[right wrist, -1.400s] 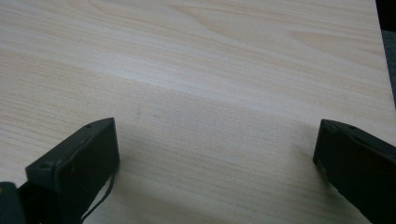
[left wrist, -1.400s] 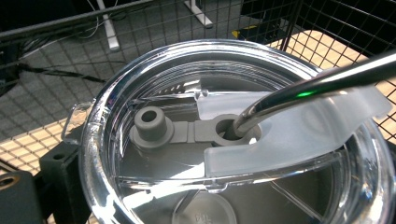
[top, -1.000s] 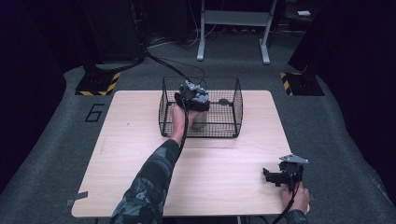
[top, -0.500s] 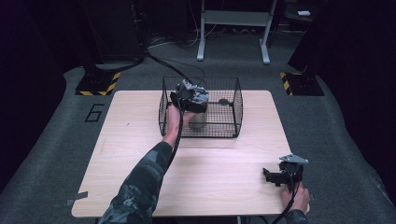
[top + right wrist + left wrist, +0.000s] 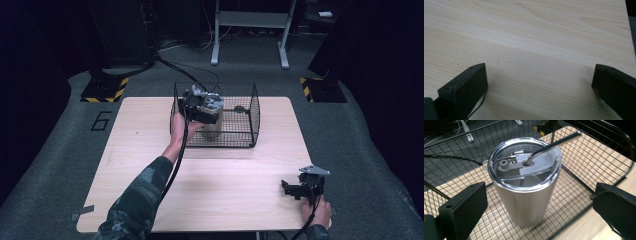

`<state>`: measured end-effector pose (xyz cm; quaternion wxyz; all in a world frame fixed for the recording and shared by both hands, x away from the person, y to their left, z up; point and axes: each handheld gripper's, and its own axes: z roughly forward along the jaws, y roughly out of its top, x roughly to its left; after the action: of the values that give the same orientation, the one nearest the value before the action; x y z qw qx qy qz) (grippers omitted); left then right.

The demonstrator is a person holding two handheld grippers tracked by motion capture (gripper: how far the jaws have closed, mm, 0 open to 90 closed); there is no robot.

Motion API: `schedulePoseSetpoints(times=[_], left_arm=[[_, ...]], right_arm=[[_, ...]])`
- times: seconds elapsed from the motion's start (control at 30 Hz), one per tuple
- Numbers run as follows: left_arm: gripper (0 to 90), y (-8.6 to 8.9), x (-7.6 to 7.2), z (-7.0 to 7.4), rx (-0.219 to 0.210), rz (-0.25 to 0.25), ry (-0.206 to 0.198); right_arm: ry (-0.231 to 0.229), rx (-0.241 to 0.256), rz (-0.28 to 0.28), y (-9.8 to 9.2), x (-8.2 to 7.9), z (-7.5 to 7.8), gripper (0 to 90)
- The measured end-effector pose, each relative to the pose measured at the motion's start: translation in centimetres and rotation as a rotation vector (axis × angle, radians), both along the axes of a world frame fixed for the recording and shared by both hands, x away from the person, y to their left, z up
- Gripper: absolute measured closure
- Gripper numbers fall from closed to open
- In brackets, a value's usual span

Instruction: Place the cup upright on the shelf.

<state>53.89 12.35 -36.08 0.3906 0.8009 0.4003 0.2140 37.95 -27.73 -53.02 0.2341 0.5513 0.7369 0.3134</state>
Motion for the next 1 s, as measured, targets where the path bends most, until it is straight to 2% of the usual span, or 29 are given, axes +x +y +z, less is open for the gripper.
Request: schedulePoseSetpoints(times=[0.07,0.23,0.37,0.4,0.47,0.5,0.63,0.77,0.9,0.97,1.0], left_arm=[[0.0,0.4,-0.8,0.4,-0.009,-0.008,0.004],[0.0,1.7,-3.0,1.1,0.008,-0.031,0.004],[0.0,3.1,-5.0,1.6,0.043,-0.048,-0.004],[0.0,3.1,-5.0,1.6,0.043,-0.048,-0.004],[0.0,3.8,-5.8,1.7,0.038,-0.046,-0.011],[0.0,4.7,-6.7,1.9,0.036,-0.047,-0.015],[0.0,5.7,-7.9,1.9,0.033,-0.042,-0.023],[0.0,7.2,-9.6,1.7,0.020,-0.028,-0.034],[0.0,8.7,-11.1,0.9,0.026,-0.017,-0.033],[0.0,9.5,-11.7,0.4,0.049,-0.013,-0.026],[0.0,9.8,-12.1,0.1,0.047,-0.004,-0.027]], right_arm=[[-0.001,0.006,-0.008,0.1,0.0,0.0,0.0],[-0.005,0.006,-0.006,0.1,0.0,0.0,0.0],[-0.002,0.005,-0.005,0.1,0.0,0.0,0.0],[-0.002,0.005,-0.005,0.1,0.0,0.0,0.0],[-0.006,0.005,-0.005,0.1,0.0,0.0,0.0],[-0.006,0.004,-0.006,0.1,0.0,0.0,0.0],[-0.006,0.004,-0.005,0.1,0.0,0.0,0.0],[-0.006,0.004,-0.005,0.1,0.0,0.0,0.0],[-0.006,0.004,-0.005,0.1,0.0,0.0,0.0],[-0.006,0.004,-0.005,0.1,0.0,0.0,0.0],[-0.006,0.004,-0.005,0.1,0.0,0.0,0.0]])
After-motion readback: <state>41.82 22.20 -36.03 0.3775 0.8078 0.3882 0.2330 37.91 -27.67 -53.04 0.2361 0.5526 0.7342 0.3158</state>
